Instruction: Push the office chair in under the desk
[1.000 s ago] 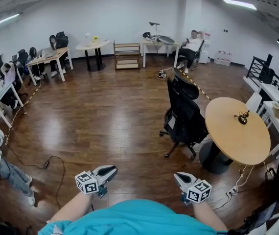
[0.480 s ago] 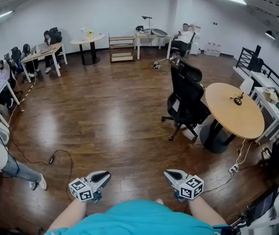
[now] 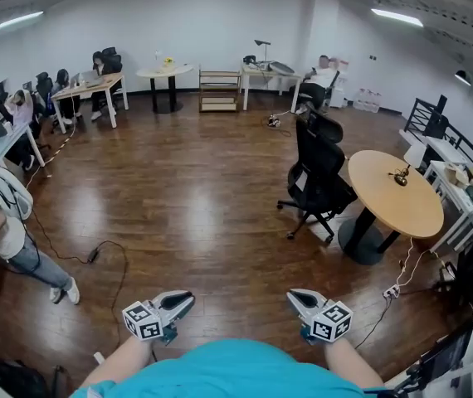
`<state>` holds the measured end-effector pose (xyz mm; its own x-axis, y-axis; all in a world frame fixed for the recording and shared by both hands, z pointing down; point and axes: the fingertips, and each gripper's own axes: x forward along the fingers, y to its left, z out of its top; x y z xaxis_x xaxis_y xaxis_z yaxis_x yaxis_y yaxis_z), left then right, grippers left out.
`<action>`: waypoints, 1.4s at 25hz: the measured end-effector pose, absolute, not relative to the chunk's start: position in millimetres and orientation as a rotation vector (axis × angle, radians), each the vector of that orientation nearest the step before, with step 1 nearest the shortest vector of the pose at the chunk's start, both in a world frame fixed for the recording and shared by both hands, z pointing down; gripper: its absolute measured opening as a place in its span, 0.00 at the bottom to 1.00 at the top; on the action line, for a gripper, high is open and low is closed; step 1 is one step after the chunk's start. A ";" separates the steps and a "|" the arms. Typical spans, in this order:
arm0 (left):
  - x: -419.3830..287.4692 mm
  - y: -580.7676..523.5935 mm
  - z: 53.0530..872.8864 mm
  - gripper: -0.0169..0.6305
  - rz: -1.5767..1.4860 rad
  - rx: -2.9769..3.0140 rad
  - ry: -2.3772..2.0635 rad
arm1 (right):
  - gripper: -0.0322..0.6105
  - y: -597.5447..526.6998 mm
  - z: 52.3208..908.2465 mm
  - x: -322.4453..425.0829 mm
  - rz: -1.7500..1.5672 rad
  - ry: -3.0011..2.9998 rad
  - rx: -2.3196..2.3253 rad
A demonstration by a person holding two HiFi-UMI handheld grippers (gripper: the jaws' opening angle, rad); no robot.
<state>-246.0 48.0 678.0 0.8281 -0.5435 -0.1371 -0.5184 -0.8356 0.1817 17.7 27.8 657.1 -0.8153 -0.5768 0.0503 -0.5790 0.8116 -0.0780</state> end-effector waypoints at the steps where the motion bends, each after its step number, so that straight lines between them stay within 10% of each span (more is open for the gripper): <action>1: -236.6 60.9 676.1 0.13 -0.275 2.872 -0.846 | 0.05 43.1 655.3 26.4 0.127 -2.969 0.937; 14: -120.9 259.3 675.0 0.13 -0.261 2.849 -0.912 | 0.05 227.4 676.0 112.0 0.170 -2.984 0.771; 35: -284.2 458.5 656.4 0.13 -0.223 2.885 -1.024 | 0.05 389.9 657.4 -70.0 0.314 -3.091 0.614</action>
